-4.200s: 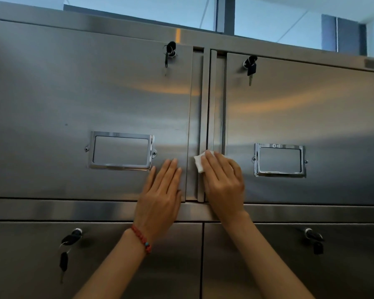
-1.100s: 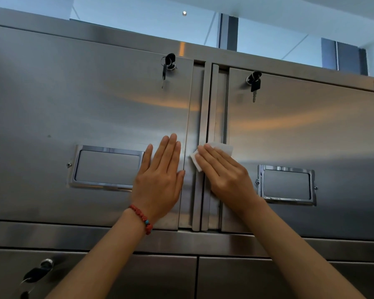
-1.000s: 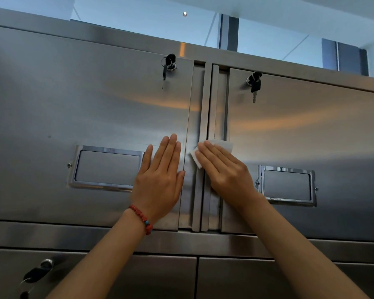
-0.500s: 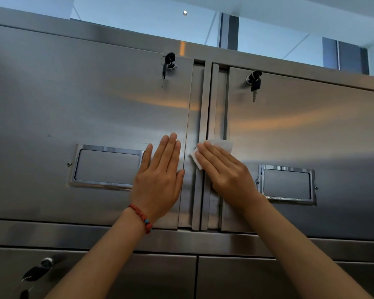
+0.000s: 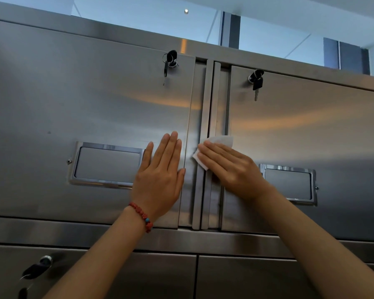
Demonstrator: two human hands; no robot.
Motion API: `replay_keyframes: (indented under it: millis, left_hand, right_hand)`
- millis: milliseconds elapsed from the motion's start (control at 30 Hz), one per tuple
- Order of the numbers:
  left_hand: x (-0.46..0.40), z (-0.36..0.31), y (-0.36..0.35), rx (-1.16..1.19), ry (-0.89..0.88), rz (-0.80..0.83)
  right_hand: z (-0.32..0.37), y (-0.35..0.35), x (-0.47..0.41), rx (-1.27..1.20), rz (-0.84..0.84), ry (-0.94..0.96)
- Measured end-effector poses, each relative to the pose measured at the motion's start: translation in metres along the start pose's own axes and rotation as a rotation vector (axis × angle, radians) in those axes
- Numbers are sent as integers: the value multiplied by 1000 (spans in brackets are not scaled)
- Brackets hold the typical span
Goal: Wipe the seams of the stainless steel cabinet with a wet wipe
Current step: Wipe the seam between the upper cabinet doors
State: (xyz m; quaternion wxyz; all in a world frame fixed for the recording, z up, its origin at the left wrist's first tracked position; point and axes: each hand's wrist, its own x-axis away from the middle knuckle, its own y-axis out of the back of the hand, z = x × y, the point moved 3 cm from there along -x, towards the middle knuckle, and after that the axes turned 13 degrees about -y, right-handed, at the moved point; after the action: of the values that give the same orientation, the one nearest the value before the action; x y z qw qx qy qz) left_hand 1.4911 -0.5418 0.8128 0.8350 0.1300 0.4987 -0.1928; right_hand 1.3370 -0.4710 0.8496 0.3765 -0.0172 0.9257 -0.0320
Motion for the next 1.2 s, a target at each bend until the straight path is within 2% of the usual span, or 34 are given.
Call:
replay_keyframes:
  millis: [333, 533, 1200]
  left_hand:
    - [-1, 0, 1, -6, 2, -5]
    - [-1, 0, 1, -8, 0, -1]
    - [-1, -1, 1, -28, 1, -21]
  right_hand:
    - [-6, 0, -3, -3, -17, 21]
    - [-9, -4, -9, -9, -38, -67]
    - [-21, -5, -21, 5, -9, -98]
